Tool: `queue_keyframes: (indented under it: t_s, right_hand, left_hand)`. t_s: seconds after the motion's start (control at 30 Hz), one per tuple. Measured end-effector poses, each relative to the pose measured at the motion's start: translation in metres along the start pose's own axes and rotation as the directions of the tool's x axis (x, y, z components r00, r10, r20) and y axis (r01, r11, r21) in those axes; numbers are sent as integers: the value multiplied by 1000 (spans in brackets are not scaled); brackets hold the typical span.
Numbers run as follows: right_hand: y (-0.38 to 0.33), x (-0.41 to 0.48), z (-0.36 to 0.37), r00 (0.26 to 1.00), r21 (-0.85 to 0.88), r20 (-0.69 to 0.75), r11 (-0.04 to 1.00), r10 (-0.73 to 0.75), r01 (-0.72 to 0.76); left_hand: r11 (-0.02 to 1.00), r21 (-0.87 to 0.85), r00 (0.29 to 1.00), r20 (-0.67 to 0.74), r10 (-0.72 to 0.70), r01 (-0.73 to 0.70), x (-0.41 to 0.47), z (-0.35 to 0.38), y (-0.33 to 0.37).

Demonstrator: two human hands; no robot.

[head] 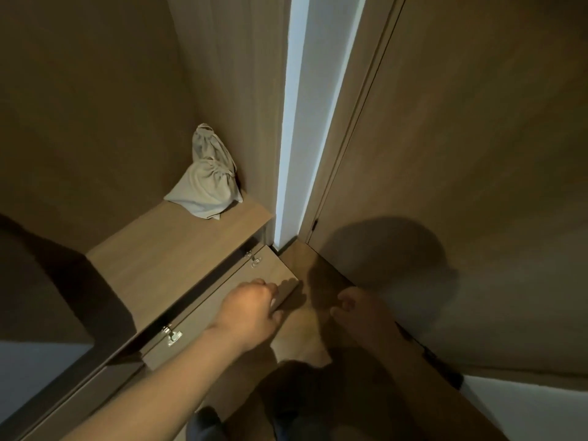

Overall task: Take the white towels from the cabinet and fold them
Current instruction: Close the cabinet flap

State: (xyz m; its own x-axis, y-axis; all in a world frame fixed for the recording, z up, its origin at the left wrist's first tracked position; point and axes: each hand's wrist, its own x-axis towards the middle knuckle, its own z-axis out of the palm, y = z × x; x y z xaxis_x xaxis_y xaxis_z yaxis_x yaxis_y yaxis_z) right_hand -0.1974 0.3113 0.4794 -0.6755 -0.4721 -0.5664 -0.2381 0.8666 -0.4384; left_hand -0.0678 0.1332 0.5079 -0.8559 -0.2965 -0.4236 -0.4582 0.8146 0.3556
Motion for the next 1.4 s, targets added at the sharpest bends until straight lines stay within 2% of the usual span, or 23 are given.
queue_keyframes:
  t_s: [0.17, 0.37, 0.53, 0.83, 1.03, 1.17, 1.3, 1.4]
  right_hand:
    - [10, 46, 19, 997, -6, 72, 999, -33, 33]
    - [28, 108, 83, 990, -48, 140, 999, -14, 21]
    - [58, 178, 160, 986, 23, 166, 1000, -4, 0]
    - [129, 322, 310, 978, -70, 207, 997, -12, 28]
    - [182, 411, 409, 985, -23, 174, 1000, -16, 20]
    - [210, 463, 460, 989, -24, 149, 1000, -4, 7]
    - [232, 495, 485, 987, -61, 135, 994, -87, 96]
    - [247, 506, 501, 985, -48, 128, 991, -116, 123]
  left_hand:
    - [997, -17, 995, 57, -80, 81, 33, 38, -15]
    - [985, -61, 983, 93, -158, 164, 71, 112, -68]
    - [978, -46, 973, 123, -196, 203, 117, 202, -126]
    - [963, -46, 959, 119, -259, 266, 202, 381, -227]
    - [960, -89, 964, 26, -264, 265, 252, 491, -287]
    - [970, -127, 970, -103, -221, 207, 283, 542, -322]
    - [983, -28, 947, -266, -182, 181, 302, 565, -350]
    - [984, 14, 936, -311, -167, 180, 303, 579, -357]
